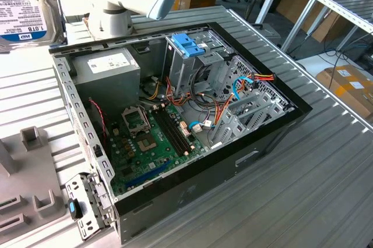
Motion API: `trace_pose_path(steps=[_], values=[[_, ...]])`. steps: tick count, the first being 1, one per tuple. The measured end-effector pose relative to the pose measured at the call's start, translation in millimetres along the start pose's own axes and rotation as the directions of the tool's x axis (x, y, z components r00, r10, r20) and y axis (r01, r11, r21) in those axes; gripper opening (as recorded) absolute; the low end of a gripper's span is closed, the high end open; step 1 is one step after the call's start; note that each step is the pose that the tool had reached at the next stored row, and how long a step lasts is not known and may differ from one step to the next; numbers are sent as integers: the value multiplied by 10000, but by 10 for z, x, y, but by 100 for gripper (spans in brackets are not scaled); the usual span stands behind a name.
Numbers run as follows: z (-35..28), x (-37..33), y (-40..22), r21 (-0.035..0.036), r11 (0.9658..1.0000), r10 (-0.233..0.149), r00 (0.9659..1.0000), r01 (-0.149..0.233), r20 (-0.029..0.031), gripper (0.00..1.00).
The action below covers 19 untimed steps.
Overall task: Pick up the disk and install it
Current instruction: 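Pick up the disk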
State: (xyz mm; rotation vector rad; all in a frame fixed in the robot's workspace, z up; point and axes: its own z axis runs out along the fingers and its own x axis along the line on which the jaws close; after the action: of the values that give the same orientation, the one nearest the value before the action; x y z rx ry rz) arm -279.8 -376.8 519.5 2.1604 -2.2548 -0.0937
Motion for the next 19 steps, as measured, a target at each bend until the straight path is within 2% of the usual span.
trace_pose_path(steps=[19], values=[[-10, -8, -182, 0, 10000, 0, 10000, 0, 0, 37]])
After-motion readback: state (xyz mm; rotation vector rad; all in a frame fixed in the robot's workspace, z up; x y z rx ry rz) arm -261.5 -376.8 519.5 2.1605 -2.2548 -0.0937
